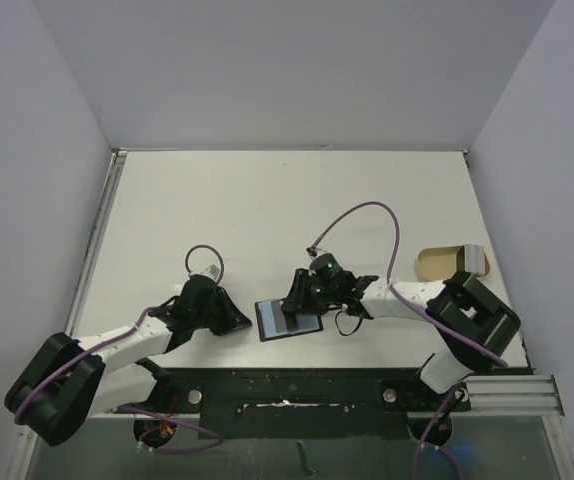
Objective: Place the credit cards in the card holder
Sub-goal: Insert the credit card into the card holder.
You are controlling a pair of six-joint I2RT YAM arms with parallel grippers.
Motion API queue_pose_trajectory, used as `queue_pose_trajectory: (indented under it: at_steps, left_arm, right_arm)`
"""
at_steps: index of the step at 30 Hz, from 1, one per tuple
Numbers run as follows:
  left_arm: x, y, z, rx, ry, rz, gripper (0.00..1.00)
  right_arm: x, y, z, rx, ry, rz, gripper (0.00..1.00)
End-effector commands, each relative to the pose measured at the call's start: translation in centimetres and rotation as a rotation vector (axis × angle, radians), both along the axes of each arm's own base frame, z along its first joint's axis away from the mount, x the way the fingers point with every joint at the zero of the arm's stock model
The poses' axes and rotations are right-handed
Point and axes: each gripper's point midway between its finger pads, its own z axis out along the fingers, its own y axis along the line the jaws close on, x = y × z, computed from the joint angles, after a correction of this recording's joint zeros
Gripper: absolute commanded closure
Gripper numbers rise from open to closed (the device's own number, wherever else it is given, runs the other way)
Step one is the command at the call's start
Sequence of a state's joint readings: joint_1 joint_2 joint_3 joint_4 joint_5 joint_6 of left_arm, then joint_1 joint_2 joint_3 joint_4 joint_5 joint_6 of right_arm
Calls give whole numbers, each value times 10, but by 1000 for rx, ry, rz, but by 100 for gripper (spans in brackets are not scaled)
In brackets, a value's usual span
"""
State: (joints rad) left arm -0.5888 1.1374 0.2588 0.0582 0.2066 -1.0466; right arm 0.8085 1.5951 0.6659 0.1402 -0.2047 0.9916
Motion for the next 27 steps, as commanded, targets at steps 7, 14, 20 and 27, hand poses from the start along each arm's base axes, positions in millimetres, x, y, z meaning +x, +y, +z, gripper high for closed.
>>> queue_pose_trajectory:
  at_steps: [7, 14, 20, 27]
  left_arm:
    - [14, -8, 12, -21, -56, 4, 100]
    - [15, -15, 19, -65, -77, -17, 100]
    - [16, -18, 27, -88, -94, -20, 98]
    - [15, -22, 34, -139, -112, -22, 87]
  right_arm:
    - [-6, -17, 2, -130, -49, 20, 57]
    - [-10, -11, 1, -167, -58, 35, 54]
    - [-1, -28, 15, -266, -103, -1, 53]
    - [-4, -17, 19, -185, -105, 16, 49]
